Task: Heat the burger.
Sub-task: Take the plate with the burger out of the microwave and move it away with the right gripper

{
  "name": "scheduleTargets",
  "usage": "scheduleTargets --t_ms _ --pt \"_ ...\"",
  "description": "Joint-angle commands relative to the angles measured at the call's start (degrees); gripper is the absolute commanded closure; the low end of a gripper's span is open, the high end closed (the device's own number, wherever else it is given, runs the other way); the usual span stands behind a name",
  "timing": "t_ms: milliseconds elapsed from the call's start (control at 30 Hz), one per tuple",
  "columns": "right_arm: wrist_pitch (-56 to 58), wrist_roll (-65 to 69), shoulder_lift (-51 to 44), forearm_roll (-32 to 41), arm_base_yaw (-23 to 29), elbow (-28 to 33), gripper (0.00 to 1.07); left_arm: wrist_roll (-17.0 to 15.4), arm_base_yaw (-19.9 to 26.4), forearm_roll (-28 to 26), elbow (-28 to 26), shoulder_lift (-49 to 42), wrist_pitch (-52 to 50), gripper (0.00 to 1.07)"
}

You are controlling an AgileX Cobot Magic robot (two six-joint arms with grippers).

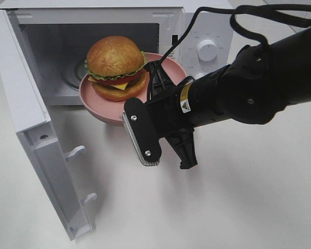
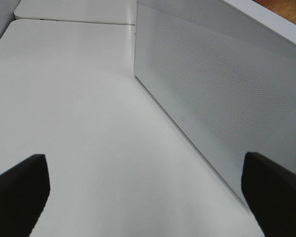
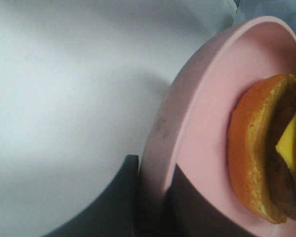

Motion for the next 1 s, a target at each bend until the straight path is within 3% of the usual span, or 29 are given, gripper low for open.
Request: scheduleTargets --t_ms 33,833,1000 --pt "-4.01 0.11 -4.41 -0.06 -0.52 2.23 1.07 -0.11 0.17 -0.34 0.17 -0.23 -0.57 0.09" --pt "-4.35 0.34 -28.02 1.09 -0.52 22.23 1.07 -0.11 0.17 -0.34 0.17 -0.23 -0.57 0.09" --pt "0.29 0.52 -34.21 1.09 -0.52 25.32 1.07 -0.11 0.17 -0.34 0.17 -0.23 -0.57 0.09"
